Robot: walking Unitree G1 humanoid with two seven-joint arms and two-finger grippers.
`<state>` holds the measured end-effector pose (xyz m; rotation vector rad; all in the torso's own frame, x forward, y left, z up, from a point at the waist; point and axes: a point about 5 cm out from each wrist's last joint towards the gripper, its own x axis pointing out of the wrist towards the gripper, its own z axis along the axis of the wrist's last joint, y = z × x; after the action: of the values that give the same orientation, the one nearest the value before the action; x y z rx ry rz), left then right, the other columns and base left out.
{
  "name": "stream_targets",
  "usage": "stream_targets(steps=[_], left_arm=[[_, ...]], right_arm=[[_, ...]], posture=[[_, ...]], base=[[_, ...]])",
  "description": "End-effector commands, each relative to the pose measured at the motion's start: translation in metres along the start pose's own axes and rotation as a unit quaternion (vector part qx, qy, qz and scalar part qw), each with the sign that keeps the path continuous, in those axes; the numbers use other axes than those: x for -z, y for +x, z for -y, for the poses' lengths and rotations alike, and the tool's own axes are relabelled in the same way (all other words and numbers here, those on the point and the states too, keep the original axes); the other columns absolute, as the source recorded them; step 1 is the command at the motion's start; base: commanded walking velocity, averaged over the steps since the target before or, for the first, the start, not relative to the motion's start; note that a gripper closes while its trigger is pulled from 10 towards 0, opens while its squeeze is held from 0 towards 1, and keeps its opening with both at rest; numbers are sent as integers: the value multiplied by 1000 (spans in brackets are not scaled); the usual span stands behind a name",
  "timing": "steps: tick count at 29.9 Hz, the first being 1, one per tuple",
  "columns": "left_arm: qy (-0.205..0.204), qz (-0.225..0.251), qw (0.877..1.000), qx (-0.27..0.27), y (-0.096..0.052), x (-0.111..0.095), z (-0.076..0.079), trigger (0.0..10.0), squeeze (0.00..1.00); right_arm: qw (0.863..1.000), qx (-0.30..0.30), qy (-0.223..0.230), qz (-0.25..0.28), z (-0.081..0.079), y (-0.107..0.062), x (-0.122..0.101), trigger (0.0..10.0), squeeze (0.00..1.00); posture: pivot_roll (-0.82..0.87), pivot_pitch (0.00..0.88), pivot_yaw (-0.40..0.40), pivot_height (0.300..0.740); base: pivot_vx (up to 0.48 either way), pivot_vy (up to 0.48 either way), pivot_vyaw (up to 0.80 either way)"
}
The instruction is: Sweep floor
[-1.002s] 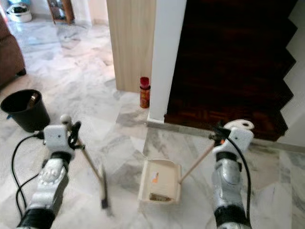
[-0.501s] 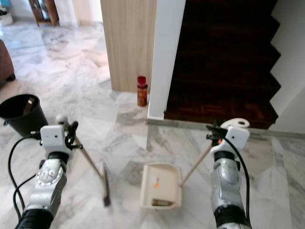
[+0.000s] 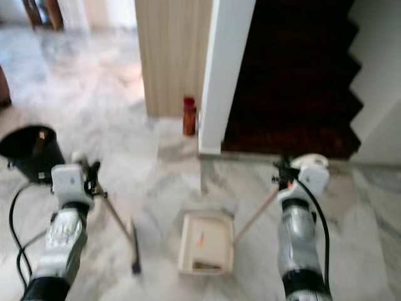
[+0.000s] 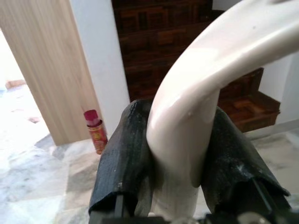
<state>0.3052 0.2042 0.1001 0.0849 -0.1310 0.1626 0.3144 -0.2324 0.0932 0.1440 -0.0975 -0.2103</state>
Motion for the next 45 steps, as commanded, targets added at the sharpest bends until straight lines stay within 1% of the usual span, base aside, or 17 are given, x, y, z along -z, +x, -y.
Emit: stream_targets(steps=[1, 11, 45], left_arm=[[-3, 22, 1000, 4, 3, -10, 5, 10000, 0], [-4, 20, 1000, 0, 0, -9, 5, 10000, 0], [-2, 21, 1000, 2, 0, -10, 4, 10000, 0]], right_arm=[[1000, 5, 5, 26, 3, 4, -13, 10000, 0], [1000, 3, 5, 25, 3, 3, -13, 10000, 0], [1000, -9, 11, 23, -7, 5, -13, 10000, 0]], posture=[[34, 0, -53, 740], [34, 0, -60, 740], [38, 0, -54, 740]], base=[[0, 465, 0], [0, 469, 0], [0, 469, 0]])
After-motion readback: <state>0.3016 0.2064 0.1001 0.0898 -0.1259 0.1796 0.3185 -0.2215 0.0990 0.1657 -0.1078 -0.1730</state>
